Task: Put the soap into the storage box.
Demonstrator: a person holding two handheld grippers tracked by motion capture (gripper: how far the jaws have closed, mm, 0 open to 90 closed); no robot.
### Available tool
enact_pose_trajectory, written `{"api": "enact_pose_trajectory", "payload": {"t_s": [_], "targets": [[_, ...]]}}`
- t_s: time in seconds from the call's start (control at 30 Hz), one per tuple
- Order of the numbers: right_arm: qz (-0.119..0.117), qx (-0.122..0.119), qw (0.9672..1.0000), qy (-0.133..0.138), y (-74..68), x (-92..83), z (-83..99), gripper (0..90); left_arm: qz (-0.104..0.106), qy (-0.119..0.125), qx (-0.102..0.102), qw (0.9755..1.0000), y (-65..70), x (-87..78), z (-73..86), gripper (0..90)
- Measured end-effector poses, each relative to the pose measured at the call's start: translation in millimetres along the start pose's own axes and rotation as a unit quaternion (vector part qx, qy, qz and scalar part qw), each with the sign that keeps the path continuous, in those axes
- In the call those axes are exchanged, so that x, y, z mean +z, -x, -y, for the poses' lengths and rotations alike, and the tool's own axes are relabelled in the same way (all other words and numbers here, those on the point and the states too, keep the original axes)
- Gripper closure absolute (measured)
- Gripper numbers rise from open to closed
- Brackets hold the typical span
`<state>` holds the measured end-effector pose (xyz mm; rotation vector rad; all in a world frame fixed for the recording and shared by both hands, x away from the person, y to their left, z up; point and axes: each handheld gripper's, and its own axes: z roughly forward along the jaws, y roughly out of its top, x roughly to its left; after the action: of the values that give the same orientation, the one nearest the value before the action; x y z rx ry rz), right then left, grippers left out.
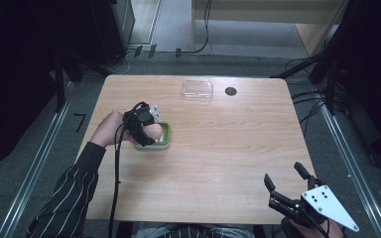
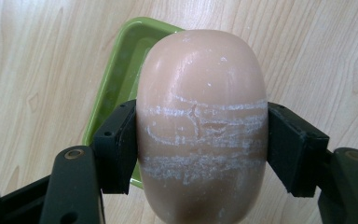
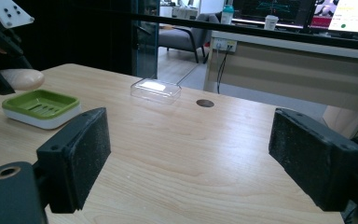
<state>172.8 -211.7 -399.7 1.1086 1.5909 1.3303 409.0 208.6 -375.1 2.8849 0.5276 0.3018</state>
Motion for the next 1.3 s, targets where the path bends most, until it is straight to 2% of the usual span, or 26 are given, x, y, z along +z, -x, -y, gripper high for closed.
{"api": "enact_pose_trajectory", "payload": {"t_s": [0.03, 0.2, 0.3, 0.67, 0.73, 0.87, 0.9, 0.93, 1.0, 1.07, 1.23, 1.3], "targets": [[0.0, -0.002, 1.0, 0.0, -0.7, 0.4, -0.2, 13.2, 0.0, 0.002, 0.008, 1.0, -0.5, 1.1, 0.2, 33.5], [0.001, -0.002, 1.0, -0.001, -1.2, 0.6, -0.4, 13.2, -0.002, 0.002, 0.006, 1.0, -6.7, 5.7, 2.4, 33.5], [0.001, -0.002, 1.0, -0.001, -1.0, 0.7, -0.3, 13.3, 0.004, 0.005, 0.004, 1.0, -9.7, 10.1, 3.3, 33.5], [0.005, -0.001, 1.0, -0.003, -0.8, 1.3, -0.4, 13.2, 0.011, 0.012, 0.026, 0.9995, -15.6, 21.1, 2.6, 33.5], [0.005, -0.001, 1.0, -0.003, -0.5, 1.4, -0.4, 13.2, 0.008, 0.007, 0.031, 0.9995, -16.8, 21.3, 2.7, 33.5], [0.007, 0.0, 1.0, -0.004, -0.2, 1.6, -0.4, 13.2, 0.011, 0.008, 0.026, 0.9996, -18.8, 24.4, 3.7, 33.5], [0.007, -0.001, 1.0, -0.004, -0.1, 1.5, -0.4, 13.3, 0.011, 0.006, 0.027, 0.9995, -19.3, 25.2, 3.7, 33.5], [0.007, -0.001, 1.0, -0.004, -0.2, 1.5, -0.4, 13.2, 0.008, 0.003, 0.037, 0.9993, -20.3, 26.0, 3.3, 33.5], [0.007, -0.001, 1.0, -0.004, -0.4, 1.7, -0.5, 13.2, 0.01, 0.006, 0.034, 0.9994, -20.5, 27.7, 2.8, 33.5], [0.007, -0.001, 1.0, -0.005, -0.6, 1.9, -0.6, 13.2, 0.01, 0.006, 0.042, 0.999, -21.5, 30.0, 2.0, 33.5], [0.008, -0.001, 1.0, -0.005, -0.3, 1.6, -0.5, 13.2, 0.007, 0.006, 0.048, 0.9988, -23.0, 34.8, 0.4, 33.4], [0.008, -0.001, 1.0, -0.005, -0.2, 1.6, -0.4, 13.2, 0.012, 0.004, 0.047, 0.9988, -23.4, 36.2, 0.2, 33.5]]}}
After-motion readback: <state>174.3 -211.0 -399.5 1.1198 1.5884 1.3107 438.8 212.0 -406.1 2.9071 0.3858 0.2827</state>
